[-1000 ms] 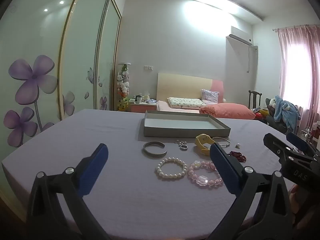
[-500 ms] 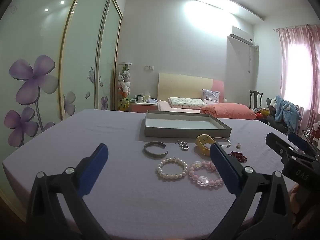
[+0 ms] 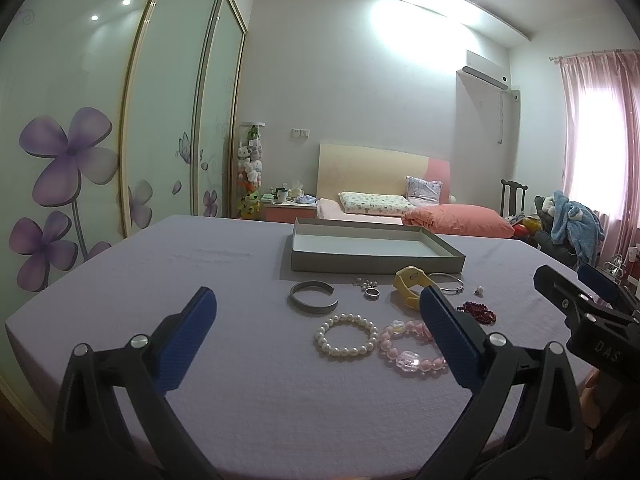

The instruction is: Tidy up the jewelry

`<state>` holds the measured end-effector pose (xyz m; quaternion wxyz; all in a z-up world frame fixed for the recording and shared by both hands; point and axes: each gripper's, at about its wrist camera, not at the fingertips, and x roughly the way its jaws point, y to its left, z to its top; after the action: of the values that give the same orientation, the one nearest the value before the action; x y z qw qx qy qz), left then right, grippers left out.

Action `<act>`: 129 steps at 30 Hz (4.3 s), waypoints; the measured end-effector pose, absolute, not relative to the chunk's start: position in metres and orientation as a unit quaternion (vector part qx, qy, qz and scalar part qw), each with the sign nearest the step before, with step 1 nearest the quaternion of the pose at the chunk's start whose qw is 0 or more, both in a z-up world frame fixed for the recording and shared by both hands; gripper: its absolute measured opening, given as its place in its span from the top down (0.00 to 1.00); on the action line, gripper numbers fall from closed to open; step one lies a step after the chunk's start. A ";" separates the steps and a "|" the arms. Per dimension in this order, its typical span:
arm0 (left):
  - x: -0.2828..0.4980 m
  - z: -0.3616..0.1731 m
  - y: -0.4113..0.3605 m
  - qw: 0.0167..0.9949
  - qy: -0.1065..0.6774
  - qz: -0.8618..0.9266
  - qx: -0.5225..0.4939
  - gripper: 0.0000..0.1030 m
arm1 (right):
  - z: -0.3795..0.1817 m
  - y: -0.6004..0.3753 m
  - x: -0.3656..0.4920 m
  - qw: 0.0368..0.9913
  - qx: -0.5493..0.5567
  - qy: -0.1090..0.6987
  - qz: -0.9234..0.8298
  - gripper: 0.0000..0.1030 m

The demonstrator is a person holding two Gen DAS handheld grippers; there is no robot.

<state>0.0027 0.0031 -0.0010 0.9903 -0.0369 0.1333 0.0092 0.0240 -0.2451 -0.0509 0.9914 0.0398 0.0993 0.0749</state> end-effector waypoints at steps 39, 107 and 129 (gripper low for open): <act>0.001 -0.004 0.002 0.990 0.137 0.010 -0.038 0.04 | -0.054 -0.248 0.024 0.991 0.044 0.103 0.074 0.02; 0.161 -0.070 -0.012 0.907 0.415 -0.061 0.044 0.90 | -0.076 -0.254 0.058 0.982 0.061 0.166 0.061 0.02; 0.140 -0.005 0.067 0.948 0.304 -0.063 -0.074 0.90 | -0.091 -0.270 0.147 0.941 0.017 0.337 0.027 0.02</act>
<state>0.1398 0.0670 -0.0048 0.9477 -0.0739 0.3039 -0.0630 0.1473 -0.2704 -0.0912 0.9409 0.0165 0.3372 0.0271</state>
